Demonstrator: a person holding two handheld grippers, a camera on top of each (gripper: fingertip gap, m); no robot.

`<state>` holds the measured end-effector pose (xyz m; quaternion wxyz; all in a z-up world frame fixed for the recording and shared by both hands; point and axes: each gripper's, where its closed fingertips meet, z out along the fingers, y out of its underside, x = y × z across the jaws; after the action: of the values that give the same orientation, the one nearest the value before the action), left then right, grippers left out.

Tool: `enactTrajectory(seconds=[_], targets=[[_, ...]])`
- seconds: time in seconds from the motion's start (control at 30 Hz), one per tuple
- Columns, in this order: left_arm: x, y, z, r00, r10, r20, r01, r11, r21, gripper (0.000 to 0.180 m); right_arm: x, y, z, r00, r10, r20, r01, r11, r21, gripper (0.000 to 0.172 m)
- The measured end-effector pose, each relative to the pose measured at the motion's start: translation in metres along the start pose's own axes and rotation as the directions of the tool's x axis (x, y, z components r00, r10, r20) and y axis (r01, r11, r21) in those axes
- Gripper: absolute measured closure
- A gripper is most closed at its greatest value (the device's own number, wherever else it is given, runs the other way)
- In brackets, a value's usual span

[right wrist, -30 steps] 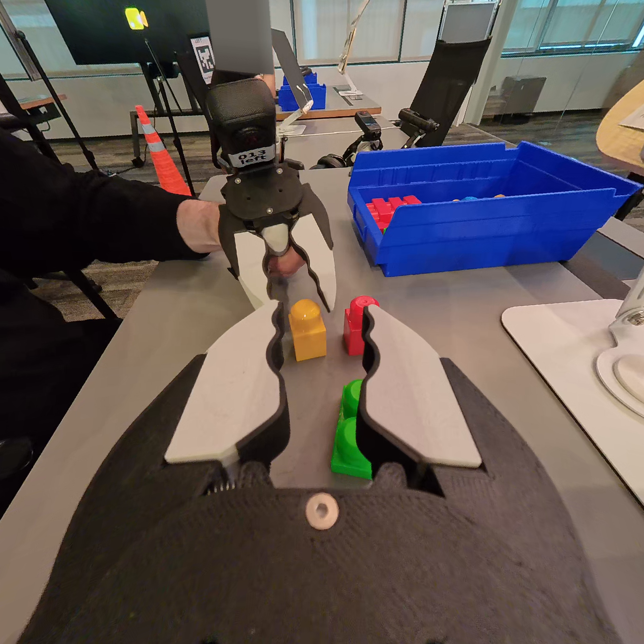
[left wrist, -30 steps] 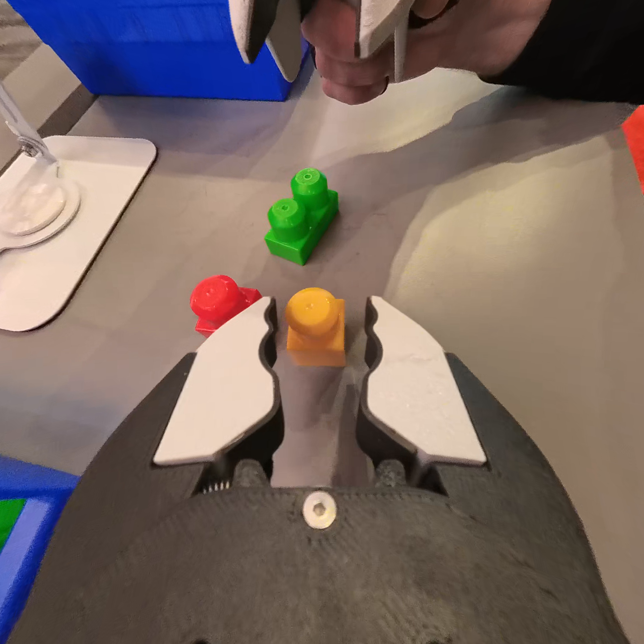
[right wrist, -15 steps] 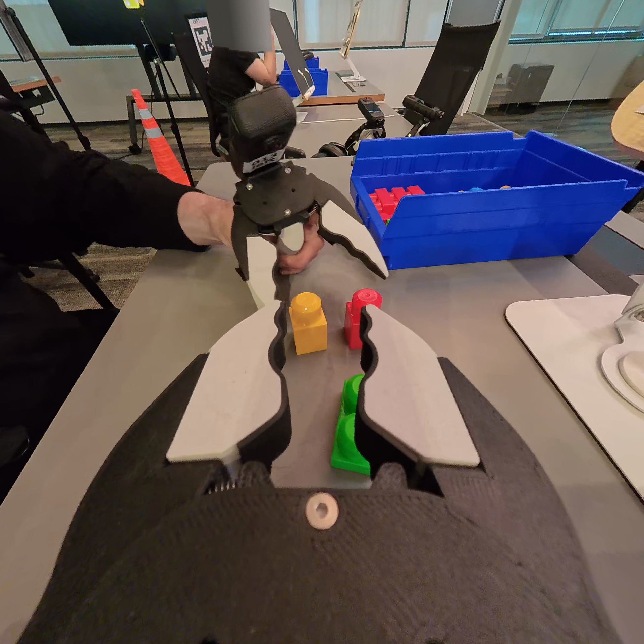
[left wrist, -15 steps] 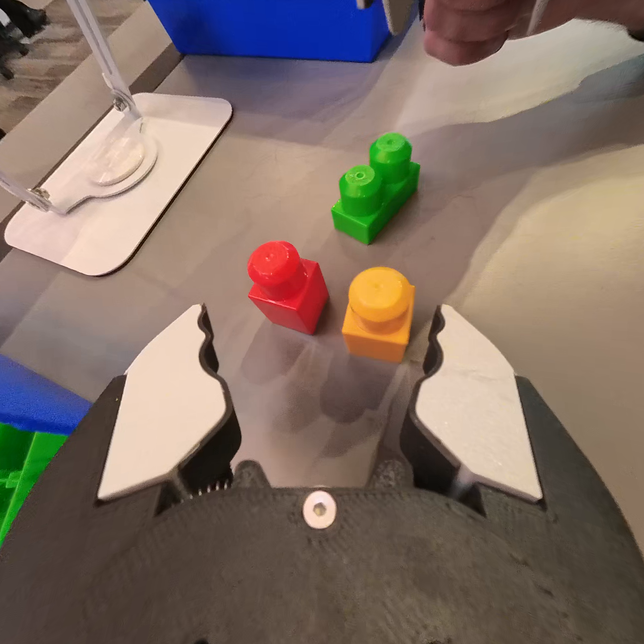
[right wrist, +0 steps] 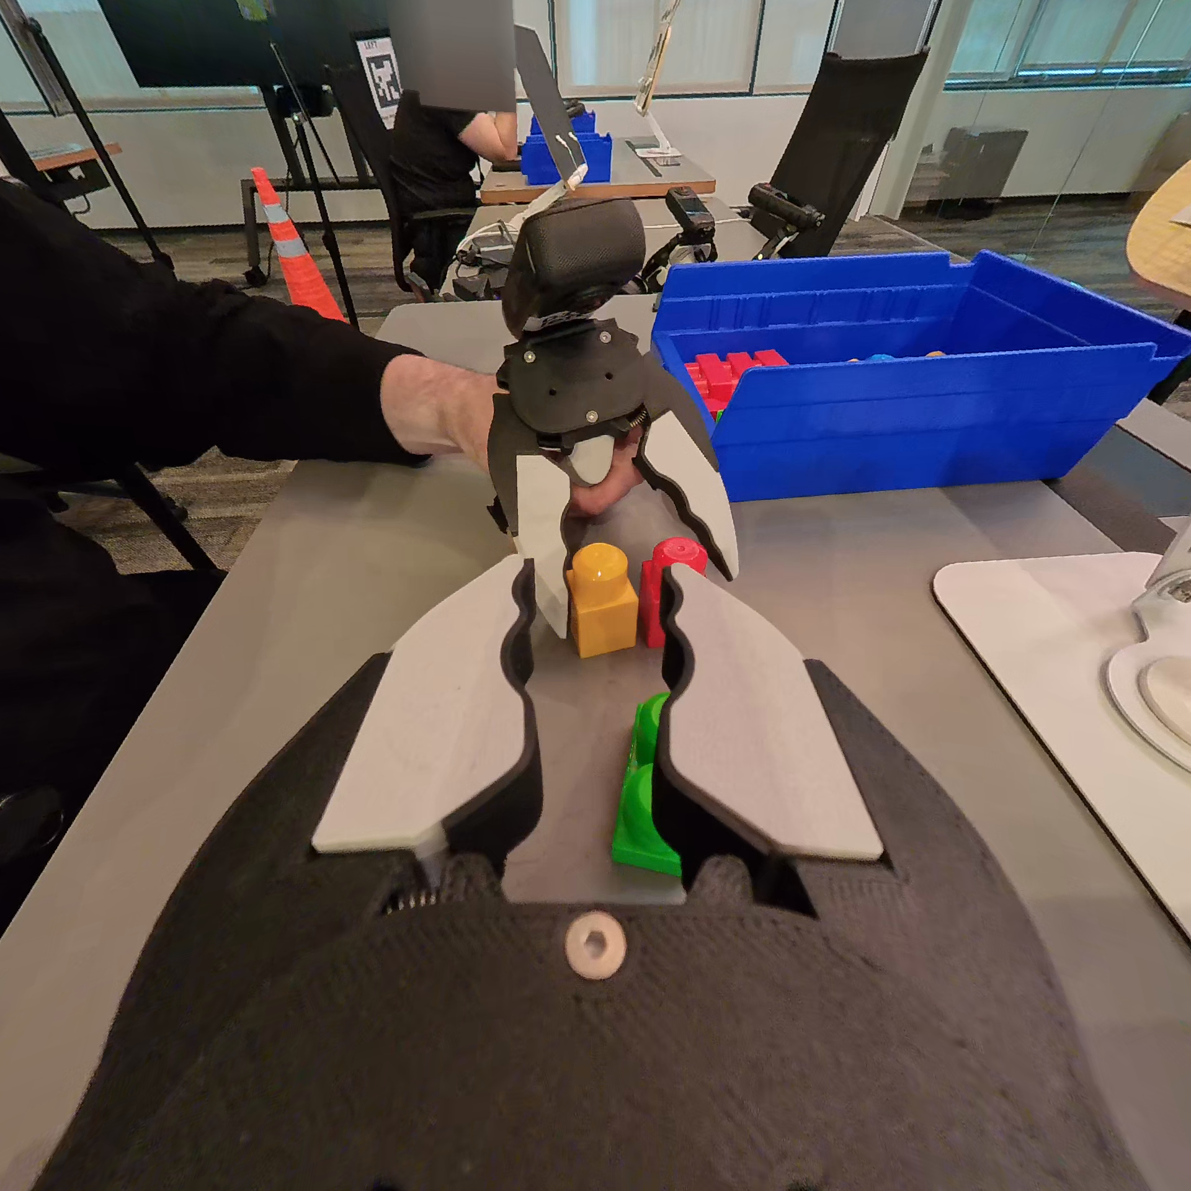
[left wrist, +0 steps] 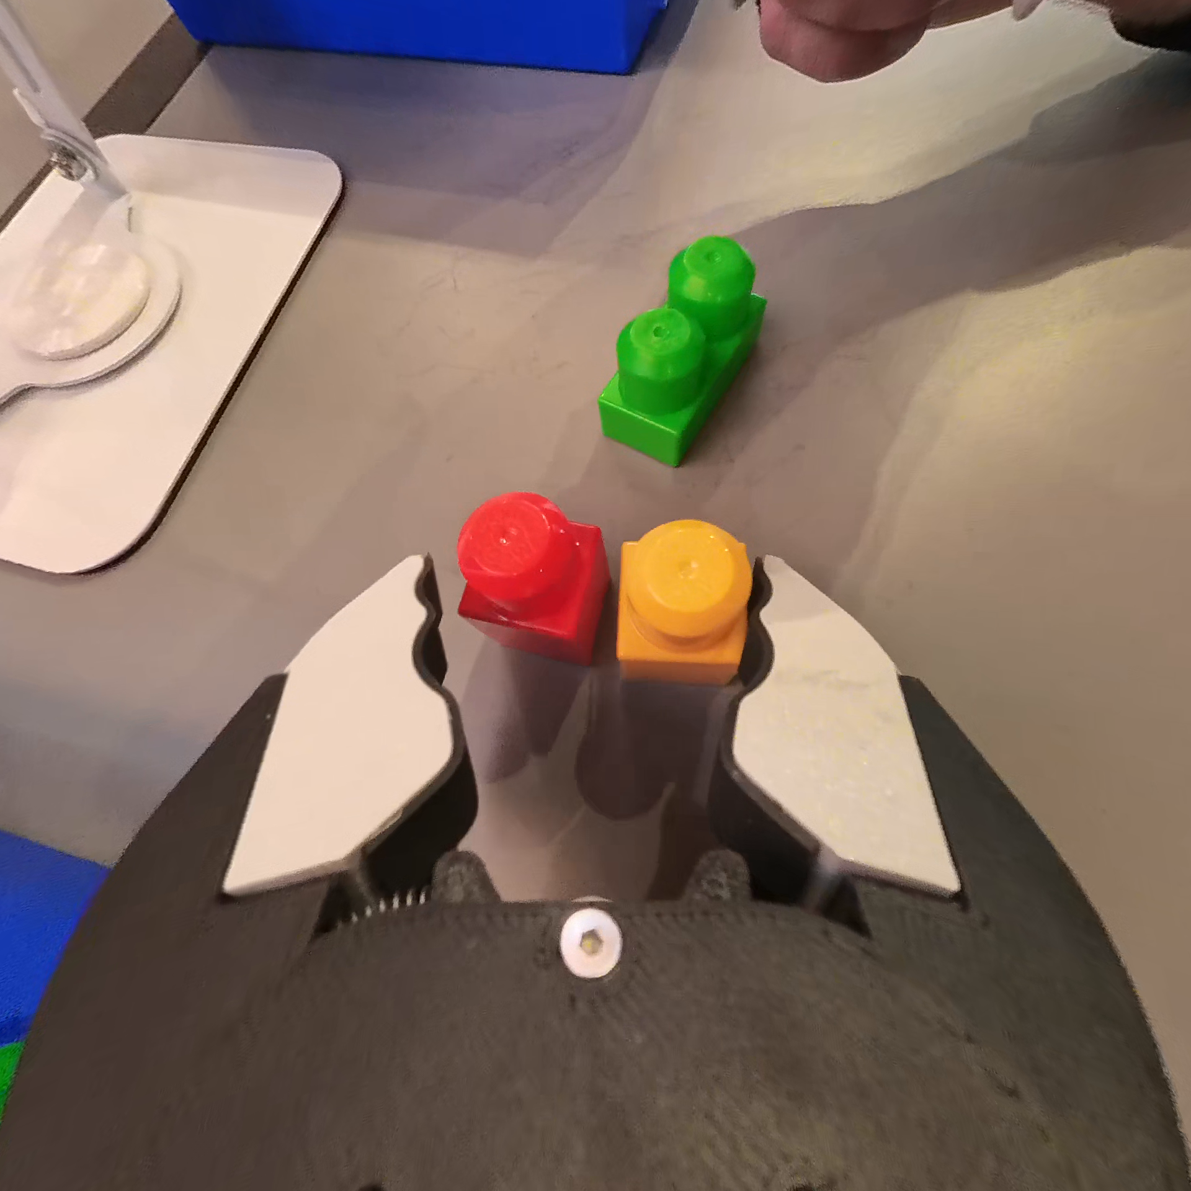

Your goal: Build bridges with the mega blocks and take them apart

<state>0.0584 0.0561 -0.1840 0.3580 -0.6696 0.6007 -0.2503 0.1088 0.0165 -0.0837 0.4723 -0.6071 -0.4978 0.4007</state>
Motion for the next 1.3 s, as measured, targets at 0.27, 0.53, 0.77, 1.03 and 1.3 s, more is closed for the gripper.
enactTrajectory(seconds=[0.27,0.53,0.77,1.03,1.3], targets=[[0.003,0.000,0.003,0.998,0.016,-0.067,-0.017,1.000,-0.008,0.097,0.000,0.000,-0.001,1.000,-0.002,0.000,0.002,1.000,0.003,0.136],[0.006,0.002,0.005,0.992,0.030,-0.120,-0.033,0.999,-0.025,0.106,0.001,0.000,-0.002,1.000,-0.003,0.000,0.003,1.000,-0.002,0.136],[0.004,0.004,0.001,0.993,0.038,-0.110,-0.041,0.999,-0.020,0.089,0.001,-0.001,-0.003,1.000,-0.006,0.000,0.006,1.000,0.002,0.138],[0.005,0.011,-0.003,0.986,0.041,-0.161,-0.048,0.998,-0.037,0.098,0.000,-0.001,-0.003,1.000,-0.007,0.007,0.007,1.000,0.004,0.139],[0.005,0.013,0.004,0.986,0.039,-0.159,-0.052,0.995,-0.079,0.105,0.000,0.000,-0.003,1.000,-0.006,0.006,0.006,1.000,0.000,0.140]])
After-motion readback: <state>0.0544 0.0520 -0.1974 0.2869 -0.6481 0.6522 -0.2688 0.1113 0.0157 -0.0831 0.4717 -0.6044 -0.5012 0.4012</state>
